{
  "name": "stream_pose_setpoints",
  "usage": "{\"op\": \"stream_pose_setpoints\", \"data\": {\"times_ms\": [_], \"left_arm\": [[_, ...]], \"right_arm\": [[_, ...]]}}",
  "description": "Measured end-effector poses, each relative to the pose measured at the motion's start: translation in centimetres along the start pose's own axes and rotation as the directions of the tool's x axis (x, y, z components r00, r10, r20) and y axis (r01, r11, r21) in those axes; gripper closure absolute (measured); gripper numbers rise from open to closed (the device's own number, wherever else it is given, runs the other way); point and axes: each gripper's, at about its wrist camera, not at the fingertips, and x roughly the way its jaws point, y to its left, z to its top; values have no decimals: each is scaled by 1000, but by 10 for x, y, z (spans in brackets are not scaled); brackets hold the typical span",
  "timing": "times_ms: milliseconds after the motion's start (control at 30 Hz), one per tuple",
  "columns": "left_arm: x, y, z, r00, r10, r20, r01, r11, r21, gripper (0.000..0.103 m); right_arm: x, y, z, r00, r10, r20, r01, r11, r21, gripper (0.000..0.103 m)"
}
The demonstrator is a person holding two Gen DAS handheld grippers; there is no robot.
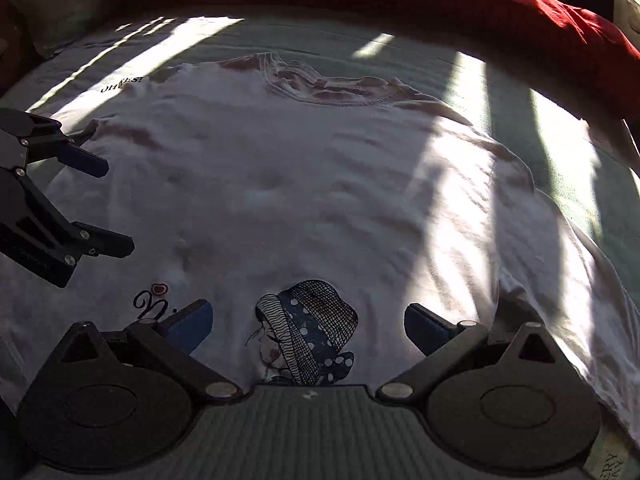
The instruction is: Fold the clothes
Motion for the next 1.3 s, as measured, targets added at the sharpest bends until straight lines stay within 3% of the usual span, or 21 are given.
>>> {"op": "stream_pose_setpoints", "data": {"times_ms": [267, 533, 633, 800, 967, 1133, 1300], "left_arm": [[-17, 2, -52, 994, -102, 26, 98, 990, 105, 10], [-43, 0, -111, 980, -163, -118, 188, 948, 258, 8], [-55, -5, -114, 974, -186, -126, 216, 929, 301, 8], [-58, -18, -101, 970, -233, -67, 241, 901, 360, 8], [-36, -33, -95, 965, -258, -46, 254, 877, 407, 8], [-38, -28, -109, 964, -259, -55, 260, 881, 395, 7], [-49, -10, -134, 969, -233, -83, 247, 928, 278, 1]], "right_arm": [[0, 20, -46, 998, 30, -54, -34, 997, -71, 0], [-30, 28, -108, 978, 39, -206, -74, 983, -165, 0], [-36, 29, -115, 965, 31, -261, -81, 980, -183, 0], [-50, 53, -99, 987, 72, -145, -111, 953, -282, 0], [-25, 79, -70, 988, 137, -74, -155, 920, -361, 0], [-17, 80, -79, 983, 163, -80, -181, 916, -357, 0], [-19, 69, -90, 983, 157, -99, -178, 948, -265, 0]]}}
